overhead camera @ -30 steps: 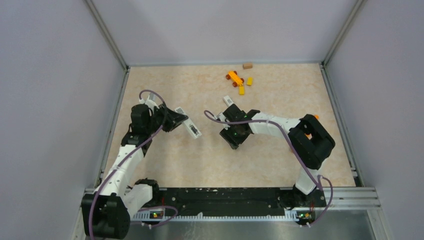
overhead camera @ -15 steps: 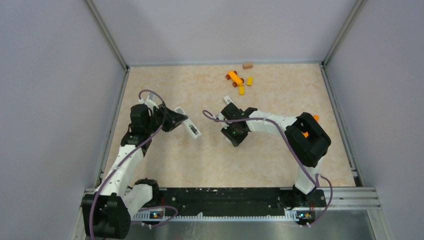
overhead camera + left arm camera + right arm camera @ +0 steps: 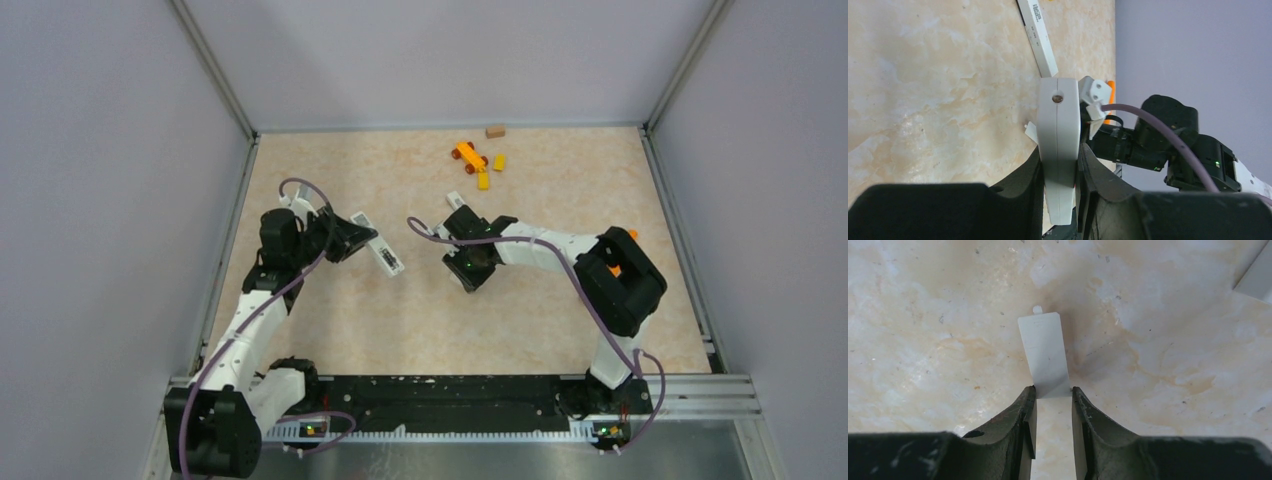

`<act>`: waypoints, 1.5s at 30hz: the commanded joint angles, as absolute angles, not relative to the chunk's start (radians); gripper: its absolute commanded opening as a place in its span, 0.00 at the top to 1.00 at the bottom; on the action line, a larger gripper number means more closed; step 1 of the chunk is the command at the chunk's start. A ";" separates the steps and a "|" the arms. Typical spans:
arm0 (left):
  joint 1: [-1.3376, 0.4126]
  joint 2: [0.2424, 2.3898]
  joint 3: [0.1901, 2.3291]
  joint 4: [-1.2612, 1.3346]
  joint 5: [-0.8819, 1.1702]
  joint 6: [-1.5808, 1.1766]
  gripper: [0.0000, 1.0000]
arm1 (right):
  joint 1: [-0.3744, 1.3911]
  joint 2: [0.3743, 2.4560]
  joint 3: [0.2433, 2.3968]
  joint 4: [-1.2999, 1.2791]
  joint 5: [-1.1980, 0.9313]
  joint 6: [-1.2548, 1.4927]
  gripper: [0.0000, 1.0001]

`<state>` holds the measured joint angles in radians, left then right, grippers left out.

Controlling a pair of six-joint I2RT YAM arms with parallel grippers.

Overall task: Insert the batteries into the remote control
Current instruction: Pick up the battery cover at the center of the board, then load the battery cover into the remote control.

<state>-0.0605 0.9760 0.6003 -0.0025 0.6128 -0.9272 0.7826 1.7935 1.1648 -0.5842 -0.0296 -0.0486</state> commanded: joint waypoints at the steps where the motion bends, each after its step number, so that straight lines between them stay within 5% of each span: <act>1: -0.056 0.974 0.555 0.153 0.646 -0.961 1.00 | 0.779 1.650 1.143 -0.505 -0.059 -0.021 0.80; 21: -0.158 0.941 0.320 0.749 0.523 -0.963 1.00 | 0.945 1.391 1.214 -0.409 -0.079 0.192 0.79; 45: -0.196 0.852 0.326 0.691 0.499 -0.922 1.00 | 1.056 1.572 1.429 -0.540 0.028 0.269 0.79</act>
<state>-0.1921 0.8703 0.3099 0.6540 0.4820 -0.9386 1.0409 1.5620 1.3647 -0.5392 0.0017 0.2596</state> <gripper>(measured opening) 0.266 0.279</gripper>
